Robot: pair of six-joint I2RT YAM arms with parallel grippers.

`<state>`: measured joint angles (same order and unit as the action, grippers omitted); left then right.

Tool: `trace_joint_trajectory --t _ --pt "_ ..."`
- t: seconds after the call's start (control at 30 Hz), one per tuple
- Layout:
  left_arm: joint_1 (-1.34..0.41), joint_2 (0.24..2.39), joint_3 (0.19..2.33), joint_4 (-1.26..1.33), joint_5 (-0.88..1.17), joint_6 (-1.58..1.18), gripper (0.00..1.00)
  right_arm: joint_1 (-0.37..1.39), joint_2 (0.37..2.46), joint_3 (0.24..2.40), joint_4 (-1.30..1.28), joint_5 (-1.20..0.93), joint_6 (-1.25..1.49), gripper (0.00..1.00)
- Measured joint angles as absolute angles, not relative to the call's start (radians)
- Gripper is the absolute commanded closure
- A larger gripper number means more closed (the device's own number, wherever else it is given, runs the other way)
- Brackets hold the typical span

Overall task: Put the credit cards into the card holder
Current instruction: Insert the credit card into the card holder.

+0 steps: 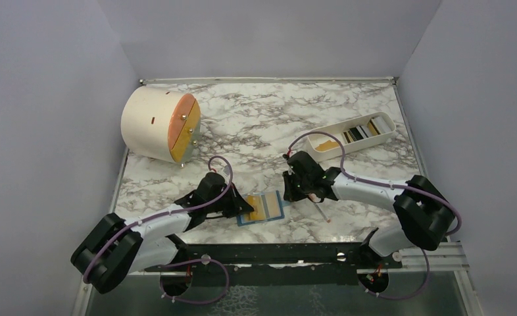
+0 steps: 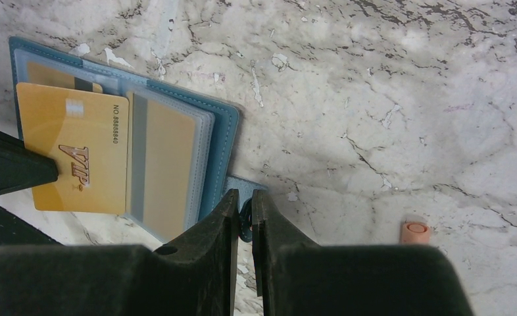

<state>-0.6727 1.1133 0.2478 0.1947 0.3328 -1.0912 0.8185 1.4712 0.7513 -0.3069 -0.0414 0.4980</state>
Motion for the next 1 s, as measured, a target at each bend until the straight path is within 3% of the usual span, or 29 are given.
trace_joint_trajectory --t 0.17,0.4,0.63,0.83,1.0 --pt "-0.648 1.143 0.248 0.223 0.364 -1.106 1.00 0.818 1.469 0.727 -0.276 -0.042 0.512 0.87" --pt "-0.634 1.146 0.248 0.232 0.389 -1.109 1.00 0.818 1.449 0.727 -0.287 -0.044 0.532 0.69" --pt "-0.627 1.150 0.247 0.240 0.398 -1.108 1.00 0.818 1.365 0.750 -0.285 -0.093 0.553 0.64" --pt "-0.621 1.158 0.246 0.247 0.402 -1.104 1.00 0.818 1.403 0.751 -0.232 -0.157 0.575 0.63" --pt "-0.615 1.165 0.246 0.247 0.410 -1.101 1.00 0.819 1.462 0.749 -0.202 -0.183 0.588 0.71"
